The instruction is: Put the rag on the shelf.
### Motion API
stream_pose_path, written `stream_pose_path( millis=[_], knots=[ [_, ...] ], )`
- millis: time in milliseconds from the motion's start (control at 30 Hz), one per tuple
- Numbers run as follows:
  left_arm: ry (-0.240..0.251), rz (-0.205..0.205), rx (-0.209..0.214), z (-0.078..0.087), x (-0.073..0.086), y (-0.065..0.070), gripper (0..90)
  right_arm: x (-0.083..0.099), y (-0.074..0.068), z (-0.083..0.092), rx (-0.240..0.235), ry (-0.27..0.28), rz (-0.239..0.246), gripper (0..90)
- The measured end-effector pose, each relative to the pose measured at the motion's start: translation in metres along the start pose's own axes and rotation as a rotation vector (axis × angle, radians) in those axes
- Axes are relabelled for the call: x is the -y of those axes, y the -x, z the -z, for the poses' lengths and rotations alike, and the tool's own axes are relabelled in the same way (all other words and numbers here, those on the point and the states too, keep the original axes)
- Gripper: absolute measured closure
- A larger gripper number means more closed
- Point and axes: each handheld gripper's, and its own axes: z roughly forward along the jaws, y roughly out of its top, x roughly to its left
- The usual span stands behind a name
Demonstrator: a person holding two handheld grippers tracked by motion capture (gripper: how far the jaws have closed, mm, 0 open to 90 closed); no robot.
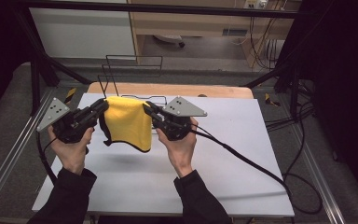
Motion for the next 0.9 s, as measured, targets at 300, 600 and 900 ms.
stream_pose_path(
  millis=[300,600,900],
  knots=[
    [0.056,0.017,-0.003,-0.005,-0.010,0.001,81.1,-0.016,0.003,0.000,0.020,0.041,0.023,84.0],
    [0.096,0.018,-0.012,-0.009,-0.021,-0.001,81.1,-0.028,0.006,-0.003,0.034,0.072,0.037,84.0],
    [0.122,0.019,-0.020,-0.010,-0.032,-0.002,81.1,-0.039,0.006,-0.006,0.039,0.091,0.045,84.0]
  ],
)
